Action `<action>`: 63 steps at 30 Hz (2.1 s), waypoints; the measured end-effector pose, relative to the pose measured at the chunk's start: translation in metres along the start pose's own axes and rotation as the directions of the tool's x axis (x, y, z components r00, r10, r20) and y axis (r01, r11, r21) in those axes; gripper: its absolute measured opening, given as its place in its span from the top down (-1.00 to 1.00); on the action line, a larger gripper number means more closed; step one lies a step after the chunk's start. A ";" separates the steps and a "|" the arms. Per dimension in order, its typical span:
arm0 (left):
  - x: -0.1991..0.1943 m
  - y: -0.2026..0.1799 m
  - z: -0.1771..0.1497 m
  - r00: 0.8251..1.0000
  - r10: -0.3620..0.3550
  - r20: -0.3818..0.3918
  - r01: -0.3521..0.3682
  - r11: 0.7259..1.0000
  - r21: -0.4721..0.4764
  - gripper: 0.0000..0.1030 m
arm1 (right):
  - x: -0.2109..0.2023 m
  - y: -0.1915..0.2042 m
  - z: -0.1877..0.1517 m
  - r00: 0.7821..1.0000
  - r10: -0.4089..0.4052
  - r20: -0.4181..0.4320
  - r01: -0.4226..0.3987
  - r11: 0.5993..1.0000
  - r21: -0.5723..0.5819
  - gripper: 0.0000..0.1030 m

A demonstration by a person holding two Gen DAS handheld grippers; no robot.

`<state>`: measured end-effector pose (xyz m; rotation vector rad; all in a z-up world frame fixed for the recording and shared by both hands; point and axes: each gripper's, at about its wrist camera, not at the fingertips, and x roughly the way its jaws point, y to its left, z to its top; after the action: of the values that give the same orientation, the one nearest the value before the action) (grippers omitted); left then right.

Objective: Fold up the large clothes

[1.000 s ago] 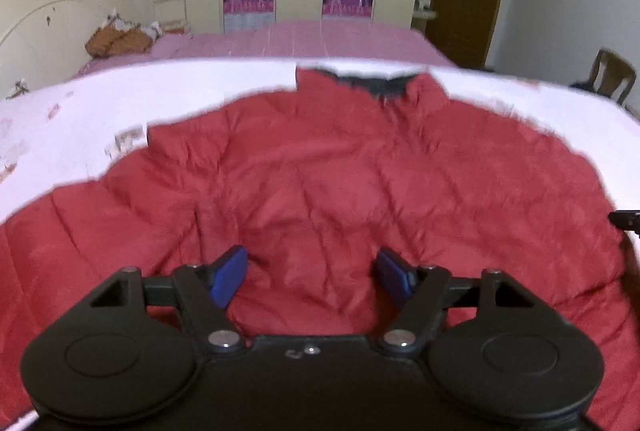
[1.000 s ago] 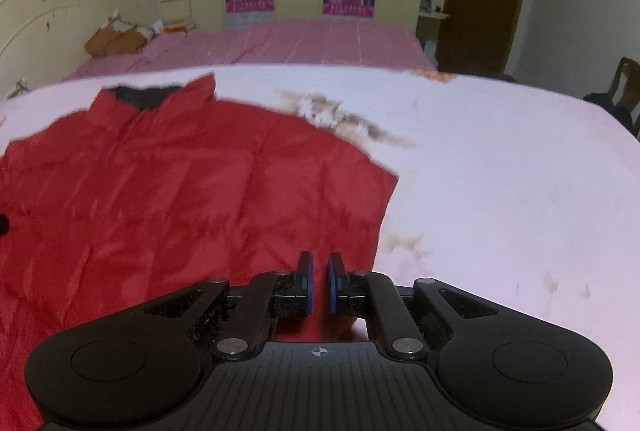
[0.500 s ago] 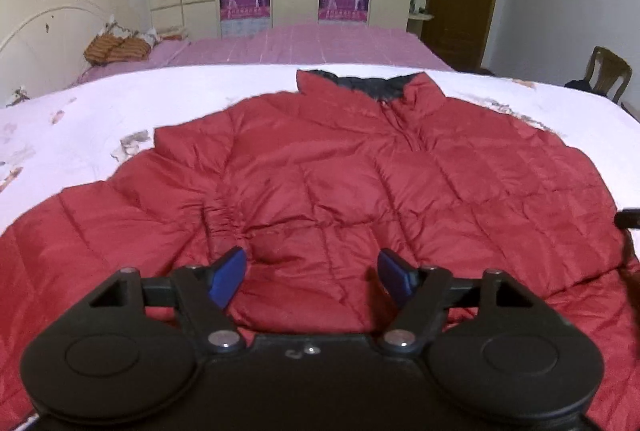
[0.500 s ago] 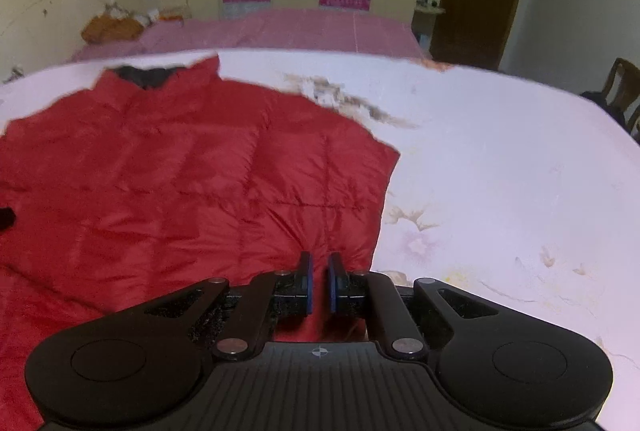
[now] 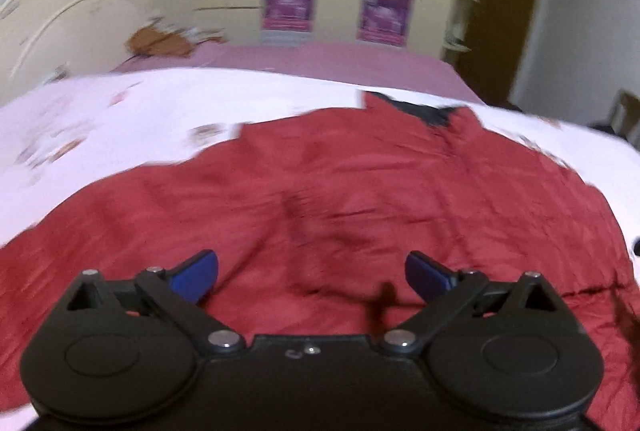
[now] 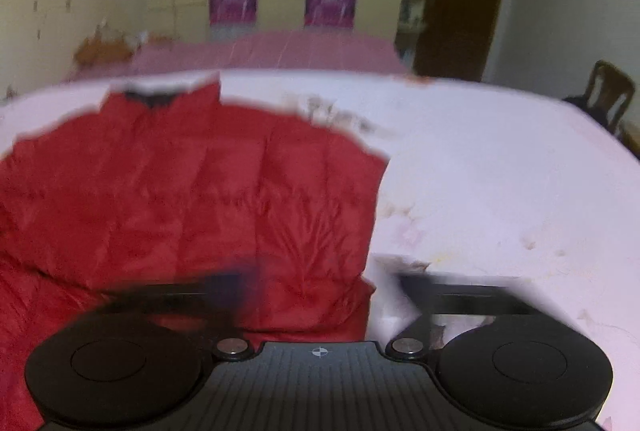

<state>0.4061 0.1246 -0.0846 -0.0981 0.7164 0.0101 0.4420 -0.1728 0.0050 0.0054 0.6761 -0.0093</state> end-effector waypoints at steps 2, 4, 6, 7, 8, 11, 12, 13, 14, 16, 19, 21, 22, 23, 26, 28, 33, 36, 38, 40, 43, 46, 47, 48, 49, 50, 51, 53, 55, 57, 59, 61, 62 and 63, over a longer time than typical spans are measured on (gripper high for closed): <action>-0.017 0.029 -0.011 1.000 0.030 0.002 -0.030 0.996 -0.078 -0.85 | -0.006 0.003 0.002 1.000 0.021 -0.003 -0.021 1.000 -0.007 -0.96; -0.037 0.063 -0.028 0.997 0.076 -0.007 -0.076 0.979 -0.187 -0.76 | -0.012 0.006 0.003 1.000 0.030 -0.002 -0.030 0.999 -0.010 -0.96; -0.056 0.096 -0.047 0.993 0.118 -0.019 -0.118 0.947 -0.299 -0.66 | -0.014 0.009 0.004 1.000 0.022 -0.005 -0.022 1.000 -0.012 -0.96; -0.066 0.111 -0.055 0.990 0.138 -0.023 -0.138 0.926 -0.351 -0.64 | -0.014 0.009 0.004 1.000 0.023 -0.007 -0.023 1.000 -0.004 -0.95; -0.077 0.125 -0.064 0.987 0.161 -0.024 -0.157 0.903 -0.400 -0.59 | -0.014 0.009 0.003 1.000 0.027 -0.007 -0.027 1.000 0.007 -0.95; -0.110 0.155 -0.091 0.967 0.254 -0.020 -0.230 0.835 -0.501 -0.55 | -0.009 0.017 0.003 1.000 0.023 -0.012 -0.023 1.000 0.006 -0.79; -0.117 0.166 -0.097 0.960 0.278 -0.019 -0.245 0.810 -0.533 -0.55 | -0.006 0.019 0.002 1.000 0.023 -0.017 -0.022 1.000 0.004 -0.77; -0.126 0.175 -0.105 0.955 0.297 -0.020 -0.253 0.776 -0.577 -0.55 | -0.004 0.023 0.002 0.999 0.024 -0.021 -0.024 1.000 0.004 -0.77; -0.131 0.183 -0.111 0.953 0.301 -0.018 -0.247 0.744 -0.621 -0.54 | -0.002 0.026 0.002 0.999 0.031 -0.024 -0.030 1.000 0.008 -0.77; -0.141 0.202 -0.125 0.954 0.298 0.007 -0.202 0.663 -0.721 -0.53 | 0.002 0.032 0.003 0.998 0.058 -0.036 -0.057 0.998 0.024 -0.77; -0.149 0.224 -0.141 0.956 0.276 0.099 -0.066 0.533 -0.844 -0.54 | 0.005 0.046 0.006 0.996 0.081 -0.038 -0.080 0.997 0.019 -0.77; -0.147 0.235 -0.148 0.947 0.289 0.141 -0.007 0.456 -0.890 -0.53 | 0.005 0.054 0.009 0.995 0.091 -0.031 -0.090 0.996 0.010 -0.77; -0.146 0.240 -0.152 0.938 0.304 0.164 0.023 0.419 -0.908 -0.51 | 0.005 0.056 0.011 0.995 0.095 -0.028 -0.095 0.995 0.013 -0.77; -0.145 0.244 -0.154 0.931 0.318 0.177 0.040 0.393 -0.919 -0.45 | 0.006 0.058 0.013 0.995 0.095 -0.025 -0.095 0.995 0.019 -0.77; -0.139 0.256 -0.157 0.914 0.363 0.179 0.050 0.339 -0.939 -0.09 | 0.006 0.059 0.019 0.997 0.075 -0.013 -0.074 0.996 0.044 -0.77; -0.132 0.267 -0.155 0.916 0.369 0.158 0.028 0.334 -0.942 0.28 | 0.004 0.057 0.023 0.998 0.060 0.006 -0.060 0.996 0.061 -0.50; -0.132 0.276 -0.132 0.911 0.382 0.154 -0.037 0.447 -0.894 0.85 | 0.004 0.042 0.027 0.999 0.038 0.001 -0.038 0.991 0.131 0.03; -0.137 0.253 -0.102 0.898 0.376 0.230 -0.032 0.576 -0.817 0.87 | 0.008 0.030 0.024 0.999 0.005 -0.033 0.000 0.987 0.163 0.05; -0.131 0.234 -0.074 0.898 0.333 0.289 -0.009 0.669 -0.743 0.87 | 0.008 0.022 0.021 0.999 -0.005 -0.035 0.012 0.982 0.190 0.05; -0.122 0.207 -0.049 0.903 0.268 0.334 0.022 0.750 -0.661 0.87 | 0.007 0.016 0.018 0.999 -0.017 -0.036 0.024 0.979 0.204 0.05; -0.103 0.167 -0.018 0.914 0.157 0.373 0.083 0.830 -0.551 0.87 | 0.006 0.012 0.016 0.999 -0.032 -0.037 0.039 0.978 0.207 -0.01; -0.078 0.121 0.007 0.928 0.036 0.370 0.142 0.885 -0.443 0.87 | -0.004 0.007 0.013 0.997 -0.075 0.018 0.070 0.975 0.209 -0.91; -0.069 0.107 0.013 0.933 -0.001 0.361 0.160 0.897 -0.412 0.87 | -0.008 0.003 0.013 0.998 -0.058 0.033 0.050 0.975 0.214 -0.91; -0.060 0.091 0.017 0.936 -0.040 0.349 0.181 0.906 -0.383 0.87 | -0.010 0.000 0.012 0.998 -0.061 0.032 0.053 0.975 0.215 -0.91; -0.050 0.074 0.021 0.938 -0.088 0.335 0.213 0.909 -0.358 0.87 | -0.012 -0.002 0.011 0.997 -0.076 0.027 0.069 0.976 0.208 -0.91; -0.040 0.058 0.024 0.939 -0.127 0.318 0.237 0.913 -0.333 0.87 | -0.013 -0.005 0.010 0.996 -0.090 0.026 0.083 0.976 0.203 -0.91; -0.029 0.043 0.028 0.940 -0.168 0.297 0.260 0.917 -0.304 0.87 | -0.016 -0.010 0.008 0.994 -0.102 0.032 0.093 0.974 0.209 -0.90; -0.011 0.008 0.031 0.939 -0.241 0.245 0.299 0.924 -0.240 0.87 | -0.018 -0.022 0.005 0.993 -0.113 0.026 0.103 0.966 0.238 -0.90; 0.004 -0.026 0.034 0.936 -0.289 0.203 0.324 0.931 -0.169 0.87 | -0.019 -0.034 0.003 0.993 -0.115 0.015 0.107 0.960 0.261 -0.91; 0.019 -0.058 0.034 0.932 -0.326 0.160 0.345 0.932 -0.113 0.87 | -0.021 -0.046 0.000 0.993 -0.119 0.007 0.112 0.955 0.275 -0.91; 0.033 -0.075 0.035 0.925 -0.362 0.117 0.372 0.925 -0.080 0.87 | -0.024 -0.058 -0.004 0.994 -0.107 0.000 0.102 0.950 0.296 -0.91; 0.044 -0.100 0.032 0.920 -0.385 0.070 0.389 0.920 -0.043 0.87 | -0.028 -0.068 -0.008 0.994 -0.111 0.001 0.105 0.943 0.315 -0.91; 0.048 -0.109 0.033 0.917 -0.395 0.053 0.397 0.918 -0.028 0.87 | -0.030 -0.073 -0.009 0.993 -0.115 0.001 0.108 0.941 0.322 -0.91; 0.053 -0.118 0.033 0.915 -0.403 0.036 0.403 0.915 -0.011 0.87 | -0.031 -0.078 -0.010 0.993 -0.118 0.001 0.111 0.938 0.329 -0.91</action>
<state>0.4731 0.0094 -0.0842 -0.2623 0.6523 -0.3777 0.4102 -0.2501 0.0162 0.2872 0.6474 -0.2343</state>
